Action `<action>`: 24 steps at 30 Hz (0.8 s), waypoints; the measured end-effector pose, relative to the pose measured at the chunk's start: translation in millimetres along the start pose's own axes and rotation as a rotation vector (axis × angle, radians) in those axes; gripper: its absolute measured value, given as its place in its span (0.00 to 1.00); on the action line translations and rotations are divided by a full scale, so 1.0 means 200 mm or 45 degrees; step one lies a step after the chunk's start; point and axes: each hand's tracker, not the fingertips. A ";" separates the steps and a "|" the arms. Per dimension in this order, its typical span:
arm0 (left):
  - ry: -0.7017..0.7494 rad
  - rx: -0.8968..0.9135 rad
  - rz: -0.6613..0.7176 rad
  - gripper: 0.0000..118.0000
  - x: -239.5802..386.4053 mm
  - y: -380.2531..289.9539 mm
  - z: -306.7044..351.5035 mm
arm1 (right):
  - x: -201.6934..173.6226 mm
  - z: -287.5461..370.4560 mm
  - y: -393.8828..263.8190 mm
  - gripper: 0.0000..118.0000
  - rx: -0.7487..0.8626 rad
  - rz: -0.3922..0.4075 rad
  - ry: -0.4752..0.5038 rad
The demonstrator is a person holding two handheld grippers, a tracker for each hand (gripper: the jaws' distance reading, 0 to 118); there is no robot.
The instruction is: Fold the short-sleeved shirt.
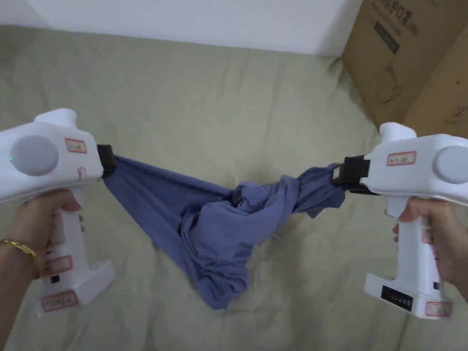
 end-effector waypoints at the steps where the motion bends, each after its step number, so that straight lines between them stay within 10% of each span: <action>1: -0.030 0.043 0.006 0.01 0.00 0.05 0.07 | 0.01 0.09 0.03 0.02 0.039 0.002 -0.002; 11: -0.103 0.470 -0.006 0.01 0.00 0.56 0.78 | 0.12 0.90 0.39 0.02 0.436 -0.114 0.091; 24: -0.086 0.756 -0.211 0.01 0.36 1.06 1.24 | -0.25 1.47 0.81 0.02 0.711 0.187 -0.091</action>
